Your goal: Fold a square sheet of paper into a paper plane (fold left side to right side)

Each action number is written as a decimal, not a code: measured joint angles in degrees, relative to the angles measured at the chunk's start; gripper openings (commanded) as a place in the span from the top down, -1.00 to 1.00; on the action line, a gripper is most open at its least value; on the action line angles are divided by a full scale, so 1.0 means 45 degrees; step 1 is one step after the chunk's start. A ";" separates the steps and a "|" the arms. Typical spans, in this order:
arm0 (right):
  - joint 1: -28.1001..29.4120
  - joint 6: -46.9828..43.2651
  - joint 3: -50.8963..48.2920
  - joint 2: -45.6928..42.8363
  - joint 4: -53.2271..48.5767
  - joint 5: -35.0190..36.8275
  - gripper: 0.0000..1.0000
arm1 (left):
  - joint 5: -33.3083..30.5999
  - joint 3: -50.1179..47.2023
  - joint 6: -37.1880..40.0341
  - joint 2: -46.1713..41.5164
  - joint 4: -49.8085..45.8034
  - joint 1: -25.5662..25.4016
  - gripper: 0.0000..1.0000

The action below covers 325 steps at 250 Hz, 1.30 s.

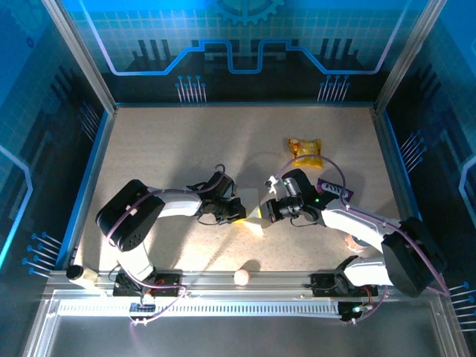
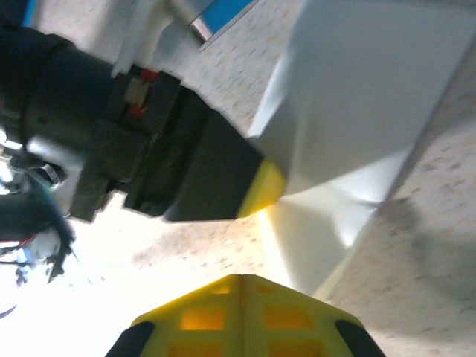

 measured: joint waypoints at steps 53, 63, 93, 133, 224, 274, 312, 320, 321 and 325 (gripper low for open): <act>0.0000 0.0593 -0.0262 0.0699 0.0000 -0.1734 1.00 | 0.0005 0.0146 0.0005 0.0087 -0.0107 0.0000 0.74; 0.0000 0.0651 -0.0267 0.0894 0.0000 -0.1909 1.00 | 0.0010 0.0165 0.0005 0.0112 -0.0121 -0.0005 0.75; 0.0000 0.0695 -0.0272 0.1399 0.0000 -0.2079 1.00 | 0.0005 0.0214 0.0005 0.0141 -0.0136 -0.0010 0.74; 0.0000 0.0811 -0.0272 0.2016 0.0005 -0.2205 1.00 | 0.0005 0.0214 0.0000 0.0141 -0.0141 -0.0010 0.75; 0.0000 0.0884 -0.0272 0.2919 0.0000 -0.2220 1.00 | 0.0005 0.0214 0.0000 0.0141 -0.0141 -0.0010 0.74; 0.0000 0.0894 -0.0272 0.3109 0.0005 -0.2259 1.00 | 0.0010 0.0214 -0.0005 0.0141 -0.0107 -0.0024 0.67; 0.0010 0.0894 -0.0272 0.3298 0.0024 -0.2293 1.00 | 0.0044 0.0214 0.0000 0.0141 -0.0073 -0.0034 0.65; 0.0015 0.0894 -0.0272 0.3366 0.0024 -0.2297 1.00 | 0.0044 0.0219 0.0000 0.0141 -0.0068 -0.0034 0.65; 0.0015 0.0894 -0.0272 0.3371 0.0024 -0.2297 1.00 | 0.0044 0.0219 0.0000 0.0141 -0.0068 -0.0034 0.65; 0.0015 0.0894 -0.0272 0.3400 0.0029 -0.2297 1.00 | 0.0044 0.0219 0.0000 0.0141 -0.0068 -0.0034 0.65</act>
